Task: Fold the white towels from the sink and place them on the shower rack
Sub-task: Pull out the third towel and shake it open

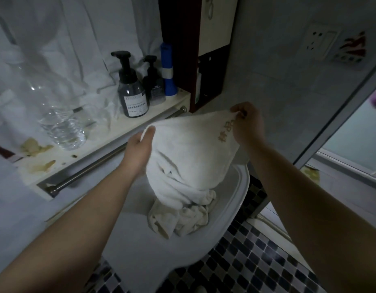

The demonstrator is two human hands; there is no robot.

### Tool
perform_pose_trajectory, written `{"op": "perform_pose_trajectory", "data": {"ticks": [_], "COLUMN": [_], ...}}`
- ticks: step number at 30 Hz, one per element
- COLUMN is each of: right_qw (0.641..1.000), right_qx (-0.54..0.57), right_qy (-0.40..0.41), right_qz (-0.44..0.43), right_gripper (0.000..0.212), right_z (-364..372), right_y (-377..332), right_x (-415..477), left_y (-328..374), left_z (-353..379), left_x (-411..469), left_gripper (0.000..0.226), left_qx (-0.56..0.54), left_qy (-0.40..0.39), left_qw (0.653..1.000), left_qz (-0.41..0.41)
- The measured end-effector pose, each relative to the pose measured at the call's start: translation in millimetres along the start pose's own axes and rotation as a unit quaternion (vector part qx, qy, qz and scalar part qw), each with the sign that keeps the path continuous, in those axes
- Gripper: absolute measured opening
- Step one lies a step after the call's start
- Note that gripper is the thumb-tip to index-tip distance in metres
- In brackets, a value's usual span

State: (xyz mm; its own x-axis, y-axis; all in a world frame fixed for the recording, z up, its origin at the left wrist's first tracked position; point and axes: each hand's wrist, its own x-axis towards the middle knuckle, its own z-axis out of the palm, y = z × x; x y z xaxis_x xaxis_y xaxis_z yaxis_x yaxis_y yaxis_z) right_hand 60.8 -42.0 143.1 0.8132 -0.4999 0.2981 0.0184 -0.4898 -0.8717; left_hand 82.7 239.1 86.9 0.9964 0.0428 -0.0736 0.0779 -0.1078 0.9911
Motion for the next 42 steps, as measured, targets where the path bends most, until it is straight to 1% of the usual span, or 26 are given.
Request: {"op": "perform_pose_trajectory", "data": {"ticks": [1,2,4,5,6,7,9,11,13,15,17,18,19,21,23,24,26,27,28,30,33,35,37,39,40,42], "right_qw": [1.0,1.0,0.998,0.998,0.997,0.995,0.991,0.988,0.988,0.989,0.991,0.992,0.993,0.996,0.997,0.997,0.999,0.999,0.999,0.995,0.967,0.954,0.955,0.953,0.946,0.929], "right_qx": [0.01,0.023,0.052,0.058,0.06,0.061,0.064,0.07,0.074,0.07,0.064,0.06,0.054,0.051,0.061,0.064,0.053,0.039,0.023,-0.026,-0.138,-0.156,-0.119,-0.058,-0.045,-0.063], "right_qy": [0.001,-0.001,-0.019,-0.032,-0.045,-0.059,-0.086,-0.094,-0.088,-0.078,-0.062,-0.052,-0.04,-0.01,0.012,0.018,0.015,-0.001,-0.026,-0.097,-0.197,-0.236,-0.25,-0.273,-0.294,-0.335], "right_qz": [0.004,0.004,-0.002,-0.011,-0.027,-0.048,-0.082,-0.097,-0.106,-0.104,-0.102,-0.1,-0.095,-0.078,-0.048,-0.03,0.003,0.014,0.018,-0.012,-0.083,-0.102,-0.109,-0.122,-0.128,-0.146], "right_gripper": [0.04,0.04,0.039,0.039,0.039,0.041,0.046,0.049,0.049,0.048,0.049,0.049,0.048,0.049,0.048,0.046,0.043,0.042,0.041,0.038,0.027,0.028,0.035,0.035,0.037,0.05], "right_z": [0,0,3,5,7,9,12,13,13,9,4,2,0,-3,-7,-8,-7,-5,-3,1,7,15,24,33,35,39], "right_y": [0,-1,-2,-2,-3,-5,-8,-14,-17,-16,-14,-12,-9,-3,4,6,10,11,14,20,23,19,13,6,2,-5], "right_x": [0,0,-1,-2,-3,-5,-6,-5,-3,2,6,9,11,14,18,20,21,20,19,14,4,-6,-20,-33,-37,-39], "left_y": [5,7,5,-1,-6,-11,-18,-22,-21,-22,-21,-20,-21,-27,-39,-44,-51,-51,-49,-39,-14,2,13,23,27,30], "left_z": [-1,-1,3,7,12,15,24,35,44,51,53,52,50,40,29,23,17,15,16,17,25,32,40,48,52,58], "left_x": [0,0,-5,-9,-16,-24,-36,-45,-52,-56,-55,-52,-49,-37,-28,-25,-23,-22,-19,-15,-13,-13,-12,-15,-17,-24], "left_gripper": [0.047,0.048,0.045,0.035,0.025,0.021,0.035,0.037,0.031,0.03,0.039,0.04,0.035,0.024,0.012,0.01,0.006,0.009,0.02,0.041,0.057,0.058,0.054,0.051,0.045,0.024], "left_qx": [-0.014,0.003,0.114,0.164,0.19,0.2,0.194,0.176,0.154,0.095,0.048,0.045,0.058,0.145,0.261,0.29,0.262,0.224,0.195,0.164,0.138,0.128,0.111,0.1,0.103,0.126], "left_qy": [-0.047,-0.094,-0.16,-0.189,-0.225,-0.271,-0.368,-0.427,-0.439,-0.449,-0.426,-0.394,-0.365,-0.31,-0.239,-0.197,-0.09,-0.033,0.013,0.063,0.078,0.073,0.053,0.016,-0.003,-0.052], "left_qw": [0.999,0.995,0.98,0.968,0.956,0.942,0.91,0.887,0.882,0.878,0.891,0.908,0.924,0.94,0.934,0.933,0.956,0.969,0.977,0.98,0.982,0.981,0.982,0.981,0.978,0.969], "left_qz": [-0.022,-0.034,-0.027,-0.014,-0.002,0.005,0.009,-0.02,-0.08,-0.134,-0.152,-0.136,-0.095,0.002,0.059,0.082,0.1,0.094,0.09,0.088,0.103,0.128,0.146,0.164,0.179,0.205]}}
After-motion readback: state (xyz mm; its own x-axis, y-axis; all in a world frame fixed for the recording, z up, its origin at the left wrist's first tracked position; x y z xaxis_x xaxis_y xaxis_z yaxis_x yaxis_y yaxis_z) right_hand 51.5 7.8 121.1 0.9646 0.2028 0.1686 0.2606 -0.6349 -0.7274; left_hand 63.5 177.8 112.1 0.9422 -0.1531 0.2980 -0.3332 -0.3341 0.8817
